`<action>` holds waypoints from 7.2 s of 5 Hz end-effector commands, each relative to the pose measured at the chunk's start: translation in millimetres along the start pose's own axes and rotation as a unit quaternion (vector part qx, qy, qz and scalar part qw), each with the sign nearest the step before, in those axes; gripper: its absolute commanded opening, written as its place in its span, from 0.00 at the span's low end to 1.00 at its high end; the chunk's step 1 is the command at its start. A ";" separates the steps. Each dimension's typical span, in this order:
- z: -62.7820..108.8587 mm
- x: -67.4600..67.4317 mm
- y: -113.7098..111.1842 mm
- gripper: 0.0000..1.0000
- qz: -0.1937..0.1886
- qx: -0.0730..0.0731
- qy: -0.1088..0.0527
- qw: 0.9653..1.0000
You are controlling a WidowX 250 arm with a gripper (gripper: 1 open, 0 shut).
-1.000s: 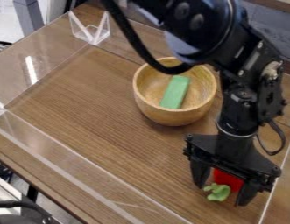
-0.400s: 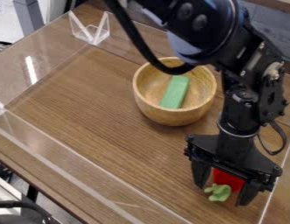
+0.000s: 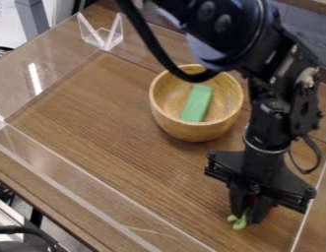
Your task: Move the red fruit to the left
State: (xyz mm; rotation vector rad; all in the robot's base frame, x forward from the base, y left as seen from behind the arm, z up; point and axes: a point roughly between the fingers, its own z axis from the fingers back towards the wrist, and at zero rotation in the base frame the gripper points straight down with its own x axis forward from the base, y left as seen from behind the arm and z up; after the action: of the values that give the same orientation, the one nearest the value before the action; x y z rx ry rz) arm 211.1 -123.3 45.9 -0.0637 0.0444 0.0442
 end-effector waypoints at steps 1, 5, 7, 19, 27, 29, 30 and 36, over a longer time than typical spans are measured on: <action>37.1 10.7 -4.7 0.00 0.002 -0.022 -0.038 0.999; 91.1 35.9 -1.6 0.00 0.051 -0.053 -0.075 0.994; 89.5 45.3 1.8 0.00 0.073 -0.056 -0.078 0.993; 97.2 68.3 19.7 0.00 0.185 -0.081 -0.084 0.976; 55.6 66.5 237.2 0.00 0.092 -0.019 -0.077 0.993; 35.6 83.0 260.0 0.00 0.091 -0.009 -0.073 0.993; 29.3 87.7 266.1 0.00 0.091 -0.009 -0.069 0.993; 15.6 106.7 281.4 1.00 0.107 -0.038 -0.061 0.992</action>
State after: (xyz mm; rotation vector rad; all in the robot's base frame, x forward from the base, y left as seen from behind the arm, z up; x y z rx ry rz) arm 299.0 154.3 23.7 -0.1525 -0.0229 0.2655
